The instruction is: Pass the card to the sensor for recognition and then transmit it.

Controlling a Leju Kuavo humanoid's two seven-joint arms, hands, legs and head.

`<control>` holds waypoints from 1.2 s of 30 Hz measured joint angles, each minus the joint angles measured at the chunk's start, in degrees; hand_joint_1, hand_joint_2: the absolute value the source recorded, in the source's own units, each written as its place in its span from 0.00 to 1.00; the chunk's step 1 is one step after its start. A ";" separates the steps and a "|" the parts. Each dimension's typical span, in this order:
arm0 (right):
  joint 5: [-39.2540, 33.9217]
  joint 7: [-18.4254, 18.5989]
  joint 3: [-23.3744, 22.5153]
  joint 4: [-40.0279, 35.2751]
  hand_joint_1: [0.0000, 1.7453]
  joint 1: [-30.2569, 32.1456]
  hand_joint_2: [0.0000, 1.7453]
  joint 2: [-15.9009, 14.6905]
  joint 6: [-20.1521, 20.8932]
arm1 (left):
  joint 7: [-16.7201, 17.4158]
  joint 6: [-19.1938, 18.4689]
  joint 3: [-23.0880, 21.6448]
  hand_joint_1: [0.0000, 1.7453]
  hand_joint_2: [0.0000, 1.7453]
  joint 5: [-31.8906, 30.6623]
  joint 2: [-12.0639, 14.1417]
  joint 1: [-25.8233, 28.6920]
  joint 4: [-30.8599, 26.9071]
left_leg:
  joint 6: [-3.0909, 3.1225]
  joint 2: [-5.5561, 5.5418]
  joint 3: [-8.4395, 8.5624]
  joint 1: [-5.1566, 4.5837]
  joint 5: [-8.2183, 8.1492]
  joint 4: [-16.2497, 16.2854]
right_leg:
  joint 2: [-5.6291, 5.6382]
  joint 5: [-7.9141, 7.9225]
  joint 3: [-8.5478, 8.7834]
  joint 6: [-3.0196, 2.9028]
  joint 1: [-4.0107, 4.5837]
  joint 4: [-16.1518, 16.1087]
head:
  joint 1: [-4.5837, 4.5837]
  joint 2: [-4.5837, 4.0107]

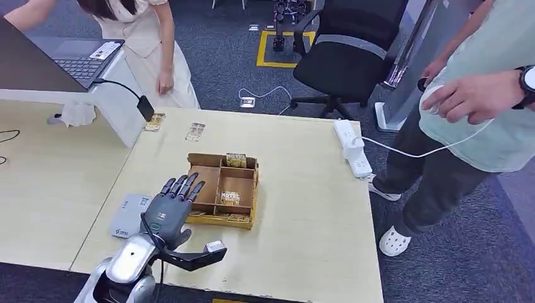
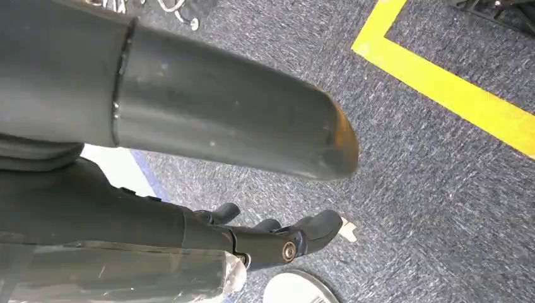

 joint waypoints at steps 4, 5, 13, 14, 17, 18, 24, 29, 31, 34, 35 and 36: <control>0.00 0.04 0.07 -0.11 0.00 0.00 0.00 0.00 0.00 | 0.42 -0.42 0.70 0.00 1.00 0.00 0.09 0.20 0.81 | 0.00 -0.01 -0.01 0.00 0.00 0.00 | -0.01 0.00 0.00 0.00 0.00 0.00 | 0.00 0.00; 0.00 0.09 0.09 -0.11 0.00 0.00 0.00 0.00 0.00 | 0.42 -0.59 0.79 0.00 1.00 0.00 0.11 0.25 1.03 | 0.00 -0.01 -0.01 -0.01 0.00 0.00 | -0.01 0.00 0.00 0.00 0.00 0.00 | 0.00 0.00; 0.00 0.20 0.17 -0.11 0.00 0.00 0.00 0.00 0.02 | 0.46 -0.79 1.73 0.00 1.00 0.00 0.33 0.43 2.54 | 0.00 -0.01 -0.01 -0.01 0.00 0.00 | -0.01 0.00 0.00 0.00 0.00 0.00 | 0.00 0.00; 0.00 0.20 0.17 -0.11 0.00 -0.01 0.00 0.00 0.02 | 0.52 -0.81 1.75 0.00 1.00 0.00 0.35 0.46 2.60 | 0.00 -0.01 -0.01 -0.01 0.00 0.00 | -0.01 0.00 0.00 0.00 0.00 0.00 | -0.02 0.00; 0.00 0.17 0.17 -0.11 0.00 -0.01 0.00 0.00 0.00 | 0.81 -0.90 1.97 0.00 1.00 0.00 0.35 0.46 2.84 | 0.00 -0.01 -0.01 0.00 0.00 0.00 | -0.01 0.00 0.00 0.00 0.00 0.00 | 0.00 0.00; 0.00 0.20 0.17 -0.11 0.00 0.00 0.00 0.00 0.00 | 0.77 -0.88 2.03 0.00 1.00 0.00 0.35 0.46 2.93 | 0.00 -0.01 -0.01 0.00 0.00 0.00 | -0.01 0.00 0.00 0.00 0.00 0.00 | 0.00 0.00; 0.00 0.42 0.22 -0.11 0.00 0.00 0.00 0.00 0.00 | 0.07 -0.83 2.14 0.26 1.00 0.00 0.28 0.48 3.04 | 0.00 -0.01 -0.01 -0.01 0.00 0.00 | -0.01 0.00 0.00 0.00 0.00 0.00 | 0.00 0.00; 0.00 0.50 0.22 -0.11 0.00 -0.01 0.00 0.00 0.00 | -2.19 -2.08 2.82 1.00 1.00 0.00 -0.07 0.52 3.15 | 0.00 -0.01 -0.01 0.00 0.00 0.00 | -0.01 0.00 0.00 0.00 0.00 0.00 | 0.00 0.00; 0.00 0.52 0.22 -0.11 0.00 -0.01 0.00 0.00 0.00 | -2.62 -2.08 3.21 1.00 1.00 0.02 -0.24 0.57 3.17 | 0.00 -0.01 -0.01 -0.01 0.00 0.00 | -0.01 0.00 0.00 0.00 0.00 0.00 | 0.00 0.00; 0.00 0.55 0.22 -0.11 0.00 -0.01 0.00 0.00 0.00 | -2.91 -2.08 3.65 1.00 1.00 0.02 -0.55 0.58 3.24 | 0.00 -0.01 -0.01 -0.01 0.00 0.00 | -0.01 0.00 0.00 0.00 0.00 0.00 | 0.00 0.00; 0.00 0.61 0.22 -0.11 0.00 -0.01 0.00 0.00 0.02 | -3.04 -2.08 3.72 1.00 1.00 0.02 -0.57 0.57 3.30 | 0.00 -0.01 0.00 -0.01 0.00 0.00 | -0.01 0.00 0.00 0.00 0.00 0.00 | 0.00 0.00; 0.00 0.72 0.22 -0.11 0.00 -0.01 0.00 0.00 0.02 | -3.19 -2.08 3.80 1.00 1.00 0.02 -0.63 0.55 3.32 | 0.00 -0.01 0.00 -0.01 0.00 0.00 | -0.01 0.00 0.00 0.00 0.00 0.00 | 0.00 0.00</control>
